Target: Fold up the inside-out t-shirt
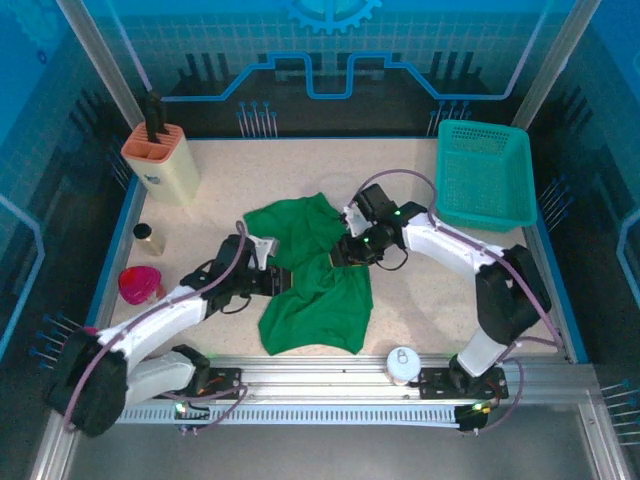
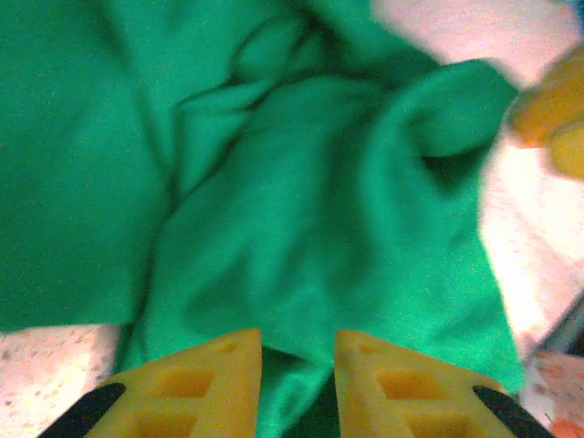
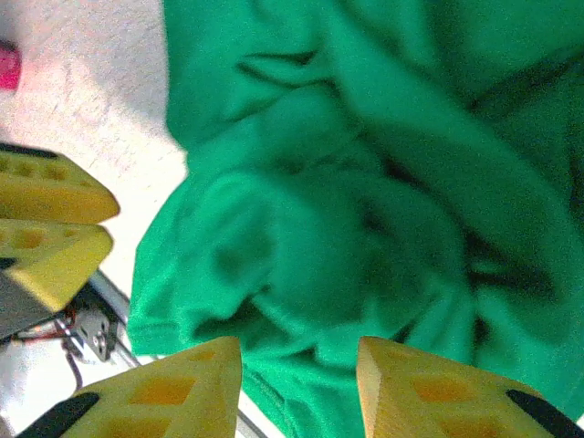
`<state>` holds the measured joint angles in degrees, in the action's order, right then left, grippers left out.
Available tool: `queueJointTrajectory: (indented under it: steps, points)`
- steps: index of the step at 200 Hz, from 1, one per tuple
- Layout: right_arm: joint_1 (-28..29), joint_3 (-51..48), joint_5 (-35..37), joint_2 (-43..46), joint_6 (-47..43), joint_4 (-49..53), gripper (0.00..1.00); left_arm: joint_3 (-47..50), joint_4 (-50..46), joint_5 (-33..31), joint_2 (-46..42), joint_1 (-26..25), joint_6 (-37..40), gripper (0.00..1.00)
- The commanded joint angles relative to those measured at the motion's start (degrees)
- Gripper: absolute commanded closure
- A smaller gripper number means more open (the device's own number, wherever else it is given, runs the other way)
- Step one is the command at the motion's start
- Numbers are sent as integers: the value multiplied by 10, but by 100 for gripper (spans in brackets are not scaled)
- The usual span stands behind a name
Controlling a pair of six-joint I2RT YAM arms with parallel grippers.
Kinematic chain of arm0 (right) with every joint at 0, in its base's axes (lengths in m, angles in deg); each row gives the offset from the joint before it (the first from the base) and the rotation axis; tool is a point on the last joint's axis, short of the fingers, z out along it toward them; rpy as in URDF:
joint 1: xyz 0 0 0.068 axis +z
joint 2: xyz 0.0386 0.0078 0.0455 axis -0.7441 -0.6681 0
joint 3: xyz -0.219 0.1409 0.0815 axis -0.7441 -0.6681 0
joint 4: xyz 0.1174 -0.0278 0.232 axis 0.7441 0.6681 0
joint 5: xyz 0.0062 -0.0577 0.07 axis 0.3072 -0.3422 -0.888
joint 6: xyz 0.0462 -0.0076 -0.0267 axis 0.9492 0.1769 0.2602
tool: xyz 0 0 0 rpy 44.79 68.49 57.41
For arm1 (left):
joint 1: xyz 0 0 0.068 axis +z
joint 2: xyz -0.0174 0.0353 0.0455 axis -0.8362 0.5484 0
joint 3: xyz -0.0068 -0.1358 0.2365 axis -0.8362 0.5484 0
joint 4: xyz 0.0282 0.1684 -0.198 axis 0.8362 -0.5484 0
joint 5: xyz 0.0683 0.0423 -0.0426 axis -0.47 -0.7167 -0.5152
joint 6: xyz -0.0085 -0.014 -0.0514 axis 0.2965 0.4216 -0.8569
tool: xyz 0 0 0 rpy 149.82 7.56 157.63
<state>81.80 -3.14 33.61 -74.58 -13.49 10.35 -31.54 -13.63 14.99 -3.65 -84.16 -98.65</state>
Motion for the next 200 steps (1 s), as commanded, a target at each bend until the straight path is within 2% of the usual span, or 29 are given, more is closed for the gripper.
queueJointTrajectory:
  steps: [1,21,49,87,97,112,123,130,140,171,200]
  points:
    - [-2,-26,51,57,-52,11,59,-19,-14,-8,-50,-41,36,66]
    - [-4,-28,50,50,-56,0,59,-20,33,1,-31,-53,6,61]
    - [0,-3,39,9,-48,-22,61,-48,71,28,61,-72,-10,56]
    - [2,35,80,-34,-66,-37,65,-79,114,16,172,-95,-31,57]
    - [3,42,90,-39,-65,-45,72,-76,124,-6,187,-98,-54,63]
    - [5,40,83,-36,-65,-63,85,-57,147,-19,201,-99,-76,82]
    - [5,38,75,-31,-61,-66,96,-45,151,-28,201,-101,-79,92]
    - [6,39,64,-27,-59,-65,100,-38,147,-33,197,-102,-75,95]
    - [5,42,41,-20,-53,-59,100,-28,137,-44,189,-108,-62,100]
    - [1,34,-52,10,-22,-50,100,8,121,-72,179,-117,-21,100]
    - [-15,20,-201,40,65,-71,100,48,138,-87,153,-122,-14,90]
